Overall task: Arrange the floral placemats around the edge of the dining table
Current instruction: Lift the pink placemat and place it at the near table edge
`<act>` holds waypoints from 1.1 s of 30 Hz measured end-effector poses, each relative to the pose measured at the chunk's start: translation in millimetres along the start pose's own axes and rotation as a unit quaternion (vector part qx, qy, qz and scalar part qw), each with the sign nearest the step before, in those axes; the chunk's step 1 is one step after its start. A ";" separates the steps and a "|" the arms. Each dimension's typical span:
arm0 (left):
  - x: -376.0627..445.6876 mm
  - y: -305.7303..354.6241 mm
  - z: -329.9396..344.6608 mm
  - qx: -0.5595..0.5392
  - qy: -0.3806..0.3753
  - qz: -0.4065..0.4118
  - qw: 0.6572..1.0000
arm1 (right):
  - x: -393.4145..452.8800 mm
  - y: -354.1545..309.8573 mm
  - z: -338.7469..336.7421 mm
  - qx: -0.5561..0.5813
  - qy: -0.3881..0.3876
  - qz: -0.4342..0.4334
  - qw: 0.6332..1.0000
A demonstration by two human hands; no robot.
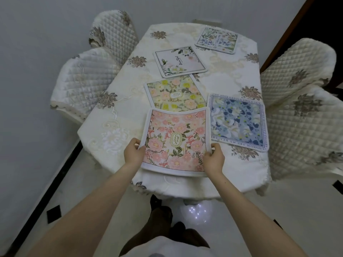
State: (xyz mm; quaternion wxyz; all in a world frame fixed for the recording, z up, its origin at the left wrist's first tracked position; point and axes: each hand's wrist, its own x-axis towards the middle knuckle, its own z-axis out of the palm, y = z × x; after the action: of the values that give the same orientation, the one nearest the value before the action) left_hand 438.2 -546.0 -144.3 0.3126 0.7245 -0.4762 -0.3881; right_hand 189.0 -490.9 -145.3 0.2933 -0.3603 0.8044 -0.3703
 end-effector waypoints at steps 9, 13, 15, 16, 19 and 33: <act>-9.4 -30.5 -29.1 0.033 0.003 -0.016 0.999 | -44.8 12.6 13.6 0.016 -0.002 0.033 0.999; -0.8 -41.6 -35.6 0.043 -0.015 -0.023 0.999 | -55.7 14.2 25.7 0.022 0.011 0.056 0.998; 4.8 -47.1 -37.1 0.047 -0.031 -0.026 0.998 | -59.2 16.5 31.4 0.020 0.018 0.068 0.997; 7.7 -49.8 -37.4 0.053 -0.043 -0.025 0.997 | -60.3 17.8 34.0 0.020 0.023 0.072 0.997; 15.3 -58.3 -36.5 0.081 -0.079 -0.017 0.993 | -63.9 21.2 39.2 0.009 0.042 0.088 0.995; 18.4 -63.3 -25.0 0.328 -0.170 0.275 0.888 | -56.8 32.4 45.2 -0.299 -0.030 -0.117 0.947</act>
State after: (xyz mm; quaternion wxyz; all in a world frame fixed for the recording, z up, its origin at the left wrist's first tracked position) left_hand 492.6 -538.8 -188.7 0.0658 0.5487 -0.8024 -0.2253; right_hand 242.9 -447.8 -184.8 0.1505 -0.5343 0.8210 -0.1336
